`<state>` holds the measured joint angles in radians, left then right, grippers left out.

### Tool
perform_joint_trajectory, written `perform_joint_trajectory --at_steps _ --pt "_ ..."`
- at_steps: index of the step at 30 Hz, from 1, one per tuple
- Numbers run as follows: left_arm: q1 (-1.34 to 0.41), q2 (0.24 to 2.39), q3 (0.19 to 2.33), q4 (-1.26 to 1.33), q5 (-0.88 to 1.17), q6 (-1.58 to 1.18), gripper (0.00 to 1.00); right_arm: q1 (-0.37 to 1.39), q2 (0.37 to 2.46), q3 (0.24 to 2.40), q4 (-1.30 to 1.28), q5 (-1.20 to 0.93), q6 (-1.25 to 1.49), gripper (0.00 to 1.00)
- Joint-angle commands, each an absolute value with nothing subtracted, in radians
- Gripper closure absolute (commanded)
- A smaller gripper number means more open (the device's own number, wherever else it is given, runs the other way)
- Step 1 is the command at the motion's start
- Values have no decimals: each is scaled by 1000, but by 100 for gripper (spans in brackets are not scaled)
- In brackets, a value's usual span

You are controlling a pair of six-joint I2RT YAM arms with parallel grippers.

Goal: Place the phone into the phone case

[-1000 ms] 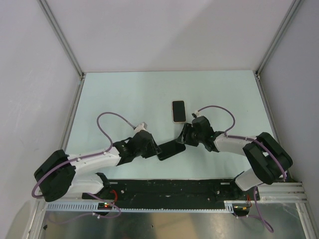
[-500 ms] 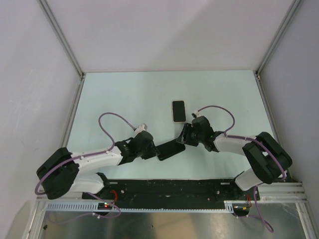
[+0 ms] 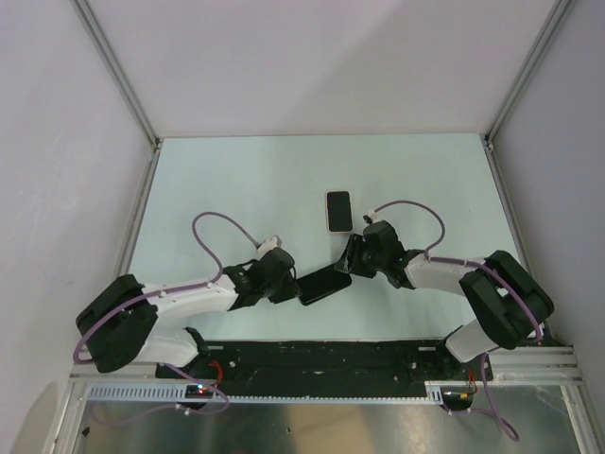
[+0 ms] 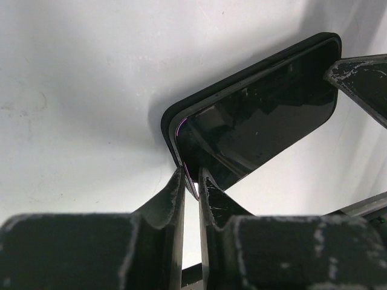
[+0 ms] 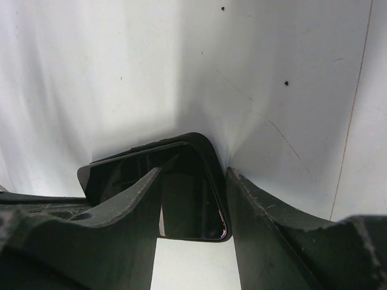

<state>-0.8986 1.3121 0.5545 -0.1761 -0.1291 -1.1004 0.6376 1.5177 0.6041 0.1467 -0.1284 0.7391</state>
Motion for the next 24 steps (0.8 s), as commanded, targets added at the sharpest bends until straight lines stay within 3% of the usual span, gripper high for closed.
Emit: perform_joint_trajectory --at_steps 1,12,24 --pt "-919 1347 599 -148 -143 -1102 88 662 1548 604 83 -111 724 49" --pt "-939 1396 631 -144 -131 -1099 99 700 1569 604 95 -102 736 50" --pt "-953 1459 629 -101 -103 -1121 100 737 1586 604 103 -94 750 51"
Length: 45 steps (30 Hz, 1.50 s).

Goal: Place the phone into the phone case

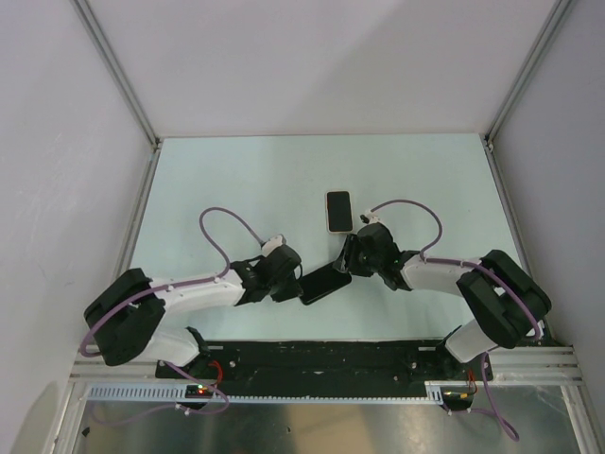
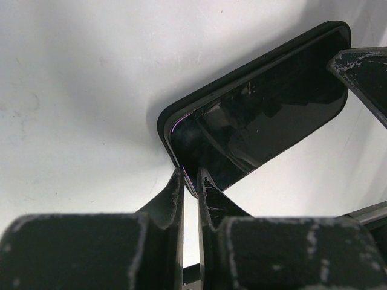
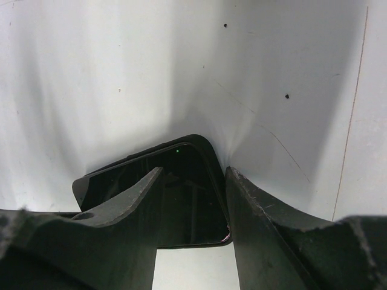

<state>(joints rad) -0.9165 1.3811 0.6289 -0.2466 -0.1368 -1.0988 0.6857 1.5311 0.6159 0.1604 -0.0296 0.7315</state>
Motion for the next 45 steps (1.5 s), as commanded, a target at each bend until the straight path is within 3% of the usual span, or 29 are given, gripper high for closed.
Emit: perform_joint_trajectory --at_steps 1,26,30,38,45 --pt "-954 1463 623 -96 -102 -1126 100 740 1586 604 102 -93 751 51" --pt "-1003 1538 542 -80 -135 -1156 100 791 1526 605 23 -1 720 51" --pt "-1003 1490 584 -115 -147 -1124 100 778 1497 608 11 0 702 46" --pt "-1003 1399 702 -211 -174 -1053 87 732 1439 672 -88 37 656 30" --pt "-981 1342 768 -280 -195 -998 74 711 1377 667 -152 53 667 26"
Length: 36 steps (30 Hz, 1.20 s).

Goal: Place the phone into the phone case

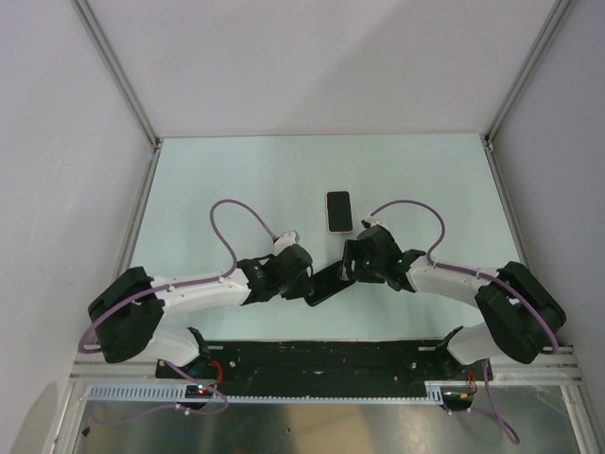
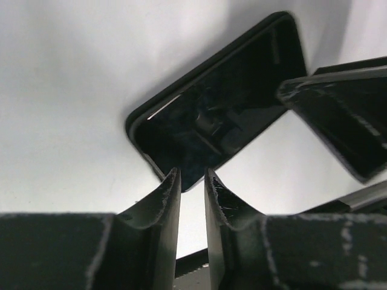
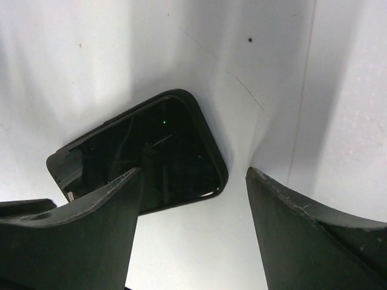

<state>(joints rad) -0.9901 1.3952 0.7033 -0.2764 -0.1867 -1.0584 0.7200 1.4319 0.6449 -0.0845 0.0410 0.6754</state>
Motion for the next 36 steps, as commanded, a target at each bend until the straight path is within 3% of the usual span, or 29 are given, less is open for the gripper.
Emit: perform_joint_trajectory --at_steps 1,6,15,23,36 --pt "-970 1335 773 -289 -196 -988 72 710 1367 657 -151 50 673 25" --pt "-903 1338 807 -318 -166 -903 66 708 1328 622 -145 38 705 25" --pt "-840 1452 908 -340 -53 -732 74 714 1296 528 -57 -33 818 43" --pt "-841 1478 911 -362 -55 -693 78 690 1352 512 47 -71 851 50" --pt "-798 1428 862 -403 -92 -706 71 661 1549 705 65 -109 749 59"
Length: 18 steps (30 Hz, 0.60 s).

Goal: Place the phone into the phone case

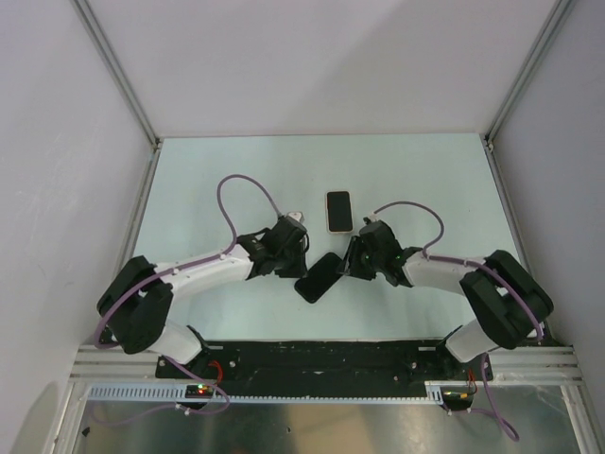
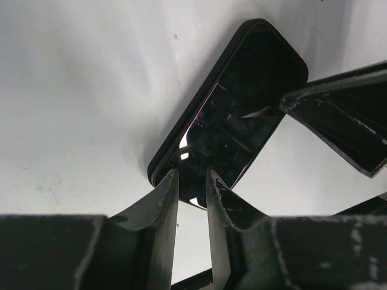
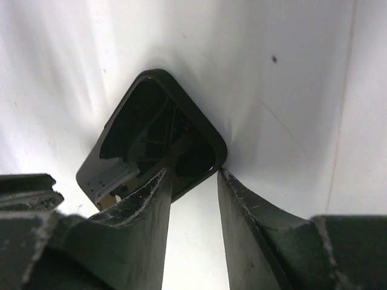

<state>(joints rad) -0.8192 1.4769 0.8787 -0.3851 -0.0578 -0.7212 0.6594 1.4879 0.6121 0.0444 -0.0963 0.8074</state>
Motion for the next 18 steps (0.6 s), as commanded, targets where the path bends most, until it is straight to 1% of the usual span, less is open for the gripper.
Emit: perform_joint_trajectory --at_steps 1,5,8,18 --pt "-795 1421 854 -409 -105 -711 70 663 1565 731 59 -110 738 60" --pt "-785 1391 827 -419 -132 -732 70 667 1623 803 41 -120 705 60" --pt "-784 1382 811 -421 -133 -743 74 679 1653 837 32 -123 688 60" --pt "-808 1406 807 -421 -114 -760 75 725 1691 857 19 -113 691 60"
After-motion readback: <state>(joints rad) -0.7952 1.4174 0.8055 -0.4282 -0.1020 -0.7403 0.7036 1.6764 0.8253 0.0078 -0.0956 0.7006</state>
